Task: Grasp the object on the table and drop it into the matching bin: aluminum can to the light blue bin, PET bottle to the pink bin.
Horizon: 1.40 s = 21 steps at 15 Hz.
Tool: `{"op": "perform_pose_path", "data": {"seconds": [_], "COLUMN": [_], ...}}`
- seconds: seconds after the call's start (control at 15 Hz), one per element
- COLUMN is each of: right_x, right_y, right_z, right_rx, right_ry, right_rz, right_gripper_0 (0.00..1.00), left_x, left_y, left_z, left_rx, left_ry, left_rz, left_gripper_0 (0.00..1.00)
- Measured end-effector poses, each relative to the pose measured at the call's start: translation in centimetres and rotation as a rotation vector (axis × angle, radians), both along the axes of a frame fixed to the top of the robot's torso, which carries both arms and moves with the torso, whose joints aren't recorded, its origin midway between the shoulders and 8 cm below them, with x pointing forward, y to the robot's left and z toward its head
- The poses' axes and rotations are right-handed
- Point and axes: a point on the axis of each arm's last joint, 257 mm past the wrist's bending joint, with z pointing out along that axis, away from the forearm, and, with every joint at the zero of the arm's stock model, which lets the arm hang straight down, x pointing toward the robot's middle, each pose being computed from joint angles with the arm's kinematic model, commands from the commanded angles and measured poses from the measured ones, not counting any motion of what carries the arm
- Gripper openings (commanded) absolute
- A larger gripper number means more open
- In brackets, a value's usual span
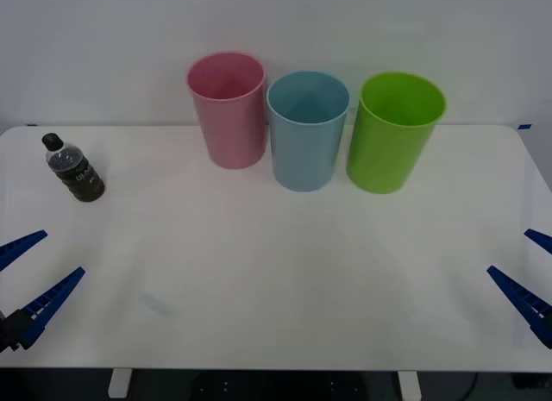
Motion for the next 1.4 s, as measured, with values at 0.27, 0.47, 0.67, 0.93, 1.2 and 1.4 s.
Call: {"op": "perform_pose_path", "data": {"seconds": [0.27, 0.47, 0.67, 0.93, 1.2, 1.4], "right_x": [0.0, 0.0, 0.0, 0.0, 0.0, 0.0], "right_y": [0.0, 0.0, 0.0, 0.0, 0.0, 0.0], "right_z": [0.0, 0.0, 0.0, 0.0, 0.0, 0.0], "right_rx": [0.0, 0.0, 0.0, 0.0, 0.0, 0.0], "right_ry": [0.0, 0.0, 0.0, 0.0, 0.0, 0.0], "right_rz": [0.0, 0.0, 0.0, 0.0, 0.0, 0.0], "right_gripper_0": [1.0, 1.0, 1.0, 1.0, 1.0, 1.0], "left_x": [0.3, 0.5, 0.9, 2.6, 4.0, 4.9], "left_y": [-0.2, -0.2, 0.8, 3.0, 5.9, 7.5], "left_z": [-0.3, 0.1, 0.0, -1.3, -3.4, -5.4], "left_rx": [-0.027, -0.047, -0.041, -0.039, -0.029, -0.004], "left_ry": [0.001, -0.01, -0.002, 0.032, 0.081, 0.122], "left_rz": [0.009, 0.014, 0.041, 0.154, 0.284, 0.366], "left_gripper_0": [1.0, 1.0, 1.0, 1.0, 1.0, 1.0]}}
